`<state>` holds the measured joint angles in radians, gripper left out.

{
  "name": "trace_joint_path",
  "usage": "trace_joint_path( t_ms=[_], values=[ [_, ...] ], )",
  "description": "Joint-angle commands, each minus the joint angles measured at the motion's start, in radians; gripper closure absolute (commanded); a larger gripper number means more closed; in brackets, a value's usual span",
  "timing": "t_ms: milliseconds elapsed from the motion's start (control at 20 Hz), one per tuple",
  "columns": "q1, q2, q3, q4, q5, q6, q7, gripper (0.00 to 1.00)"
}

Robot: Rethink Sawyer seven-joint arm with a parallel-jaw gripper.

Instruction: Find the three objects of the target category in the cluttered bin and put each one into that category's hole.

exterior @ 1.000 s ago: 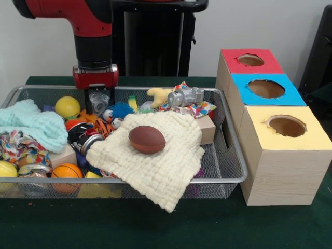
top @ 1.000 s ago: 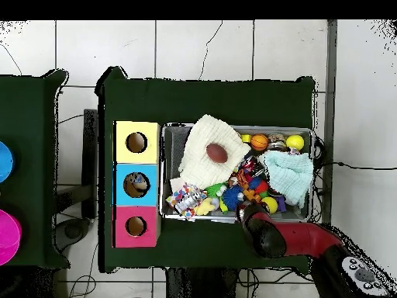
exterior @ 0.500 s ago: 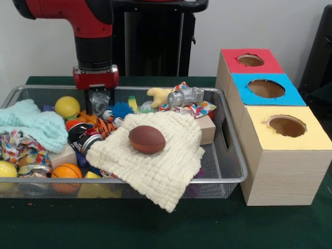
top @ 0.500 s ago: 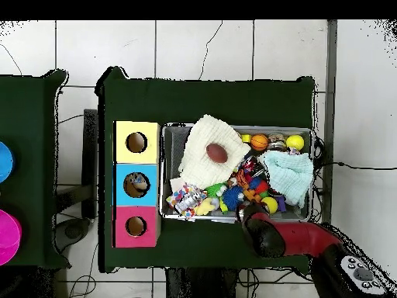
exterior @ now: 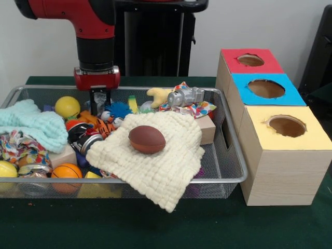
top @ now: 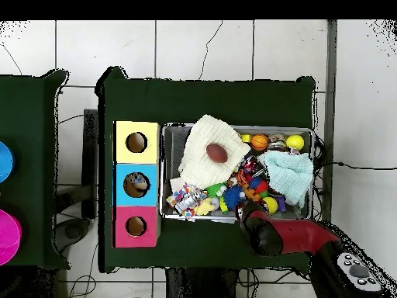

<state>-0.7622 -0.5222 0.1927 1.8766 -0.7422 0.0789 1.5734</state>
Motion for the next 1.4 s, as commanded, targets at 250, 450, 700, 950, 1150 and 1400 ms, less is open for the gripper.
trace_joint_path(
  t_ms=[250, 450, 700, 950, 1150, 1400],
  values=[
    [0.030, 0.045, -0.025, -0.066, -0.035, 0.006, 0.075, 1.00],
    [0.022, 0.014, 0.016, -0.060, -0.010, 0.036, 0.061, 1.00],
    [0.041, -0.059, 0.043, -0.051, 0.021, 0.102, 0.040, 1.00],
    [0.043, -0.082, 0.077, -0.061, 0.040, 0.112, 0.042, 1.00],
    [0.041, -0.082, 0.096, -0.058, 0.045, 0.101, 0.050, 1.00],
    [0.035, -0.092, 0.132, -0.052, 0.066, 0.113, 0.046, 1.00]
  ],
)
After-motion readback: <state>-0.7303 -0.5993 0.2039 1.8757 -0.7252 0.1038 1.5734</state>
